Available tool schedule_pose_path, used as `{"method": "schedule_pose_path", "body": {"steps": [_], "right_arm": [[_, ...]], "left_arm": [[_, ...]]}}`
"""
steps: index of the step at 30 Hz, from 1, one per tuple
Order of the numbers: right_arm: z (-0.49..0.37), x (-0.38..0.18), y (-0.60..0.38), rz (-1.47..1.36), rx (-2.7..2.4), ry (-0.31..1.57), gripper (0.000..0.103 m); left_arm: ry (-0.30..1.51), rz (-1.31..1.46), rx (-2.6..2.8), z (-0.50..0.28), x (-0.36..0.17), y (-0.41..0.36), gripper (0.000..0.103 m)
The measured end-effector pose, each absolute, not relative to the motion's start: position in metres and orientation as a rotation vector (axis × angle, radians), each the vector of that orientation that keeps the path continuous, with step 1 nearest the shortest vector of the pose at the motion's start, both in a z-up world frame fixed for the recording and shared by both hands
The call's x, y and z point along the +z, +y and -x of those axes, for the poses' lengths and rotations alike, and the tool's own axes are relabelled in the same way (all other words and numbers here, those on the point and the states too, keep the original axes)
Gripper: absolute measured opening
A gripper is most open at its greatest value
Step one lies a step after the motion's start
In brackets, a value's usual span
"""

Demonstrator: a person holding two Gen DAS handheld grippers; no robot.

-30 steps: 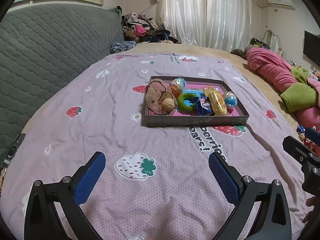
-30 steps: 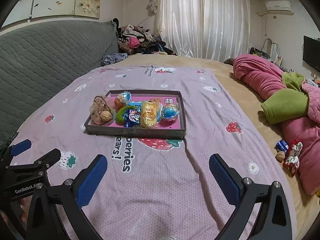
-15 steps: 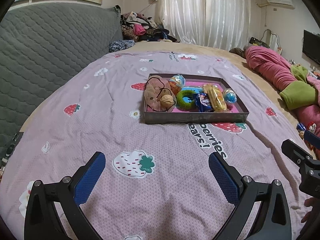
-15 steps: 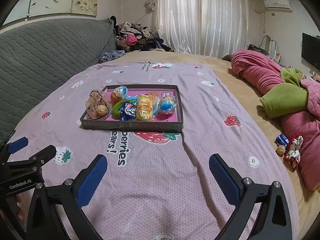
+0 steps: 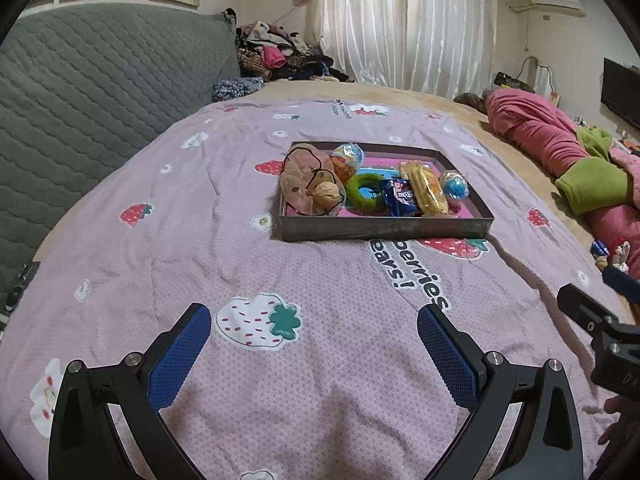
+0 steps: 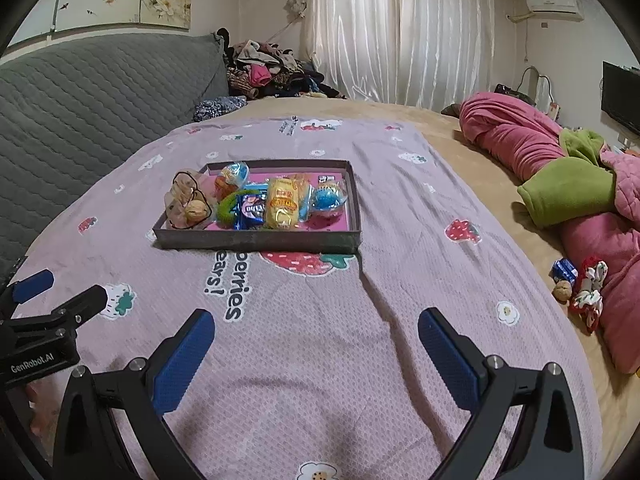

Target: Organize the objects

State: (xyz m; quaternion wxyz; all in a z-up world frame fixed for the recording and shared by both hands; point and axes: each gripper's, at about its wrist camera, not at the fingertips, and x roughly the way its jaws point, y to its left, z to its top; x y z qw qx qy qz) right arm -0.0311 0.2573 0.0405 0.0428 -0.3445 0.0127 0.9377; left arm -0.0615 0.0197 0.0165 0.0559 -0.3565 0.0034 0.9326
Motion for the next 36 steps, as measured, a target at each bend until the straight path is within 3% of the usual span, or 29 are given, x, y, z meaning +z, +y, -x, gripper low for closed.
{"method": "schedule_pose_path", "body": {"steps": [36], "right_arm": [[0.027,0.000,0.267,1.138,2.808,0.038,0.103]], "left_arm": [[0.043,1.109,2.818,0.067,-0.026,0.023,0.103]]}}
